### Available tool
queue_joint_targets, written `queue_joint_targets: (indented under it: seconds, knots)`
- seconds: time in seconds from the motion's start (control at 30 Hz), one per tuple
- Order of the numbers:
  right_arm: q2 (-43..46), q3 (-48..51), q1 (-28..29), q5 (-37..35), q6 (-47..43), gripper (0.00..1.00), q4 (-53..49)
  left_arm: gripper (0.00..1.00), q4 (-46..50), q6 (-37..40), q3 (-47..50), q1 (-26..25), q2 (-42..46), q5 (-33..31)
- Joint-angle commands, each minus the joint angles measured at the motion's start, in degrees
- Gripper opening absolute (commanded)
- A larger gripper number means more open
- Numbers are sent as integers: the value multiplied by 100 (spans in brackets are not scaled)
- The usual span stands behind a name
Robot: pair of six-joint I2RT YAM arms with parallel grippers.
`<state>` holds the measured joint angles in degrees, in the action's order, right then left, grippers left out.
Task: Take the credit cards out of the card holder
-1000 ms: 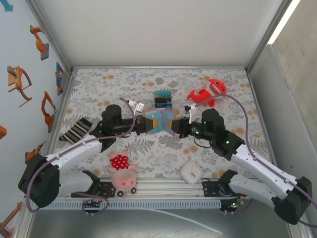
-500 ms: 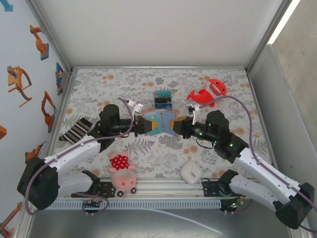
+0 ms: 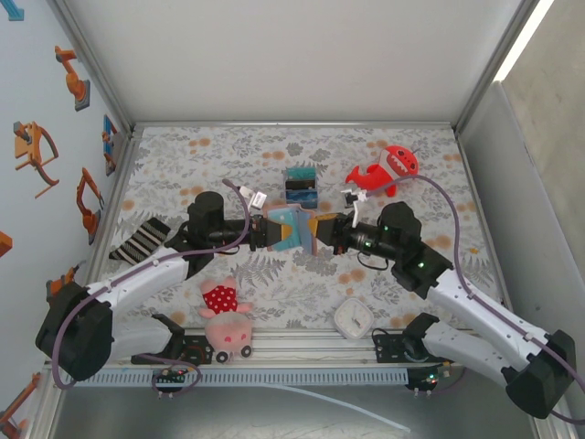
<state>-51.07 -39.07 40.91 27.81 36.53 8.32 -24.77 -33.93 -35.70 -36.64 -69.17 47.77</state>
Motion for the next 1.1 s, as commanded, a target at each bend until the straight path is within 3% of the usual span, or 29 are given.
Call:
queue_joint_targets:
  seconds: [0.0,0.2,0.4,0.5,0.67,0.87,1.07]
  knots:
    - [-189,42,-12,411,286,9,738,0,-131,1,-210,6,28,145]
    - [-611,22,-12,719,547,7,1269,0,-303,-109,-209,-2,-58,145]
    - [-657,48,-17,730,592,15,1332,0,-283,-101,-219,-4,-70,126]
    - [-574,90,-21,695,579,27,1292,0,-272,-87,-220,-2,-85,94]
    - [-405,115,-23,582,506,25,1084,0,-252,-92,-244,-1,-139,77]
    - [-174,34,-48,44,174,22,241,0,117,7,-364,-12,-177,-84]
    - [252,-185,-55,-972,-261,34,-1072,0,1486,527,-714,-114,-226,-809]
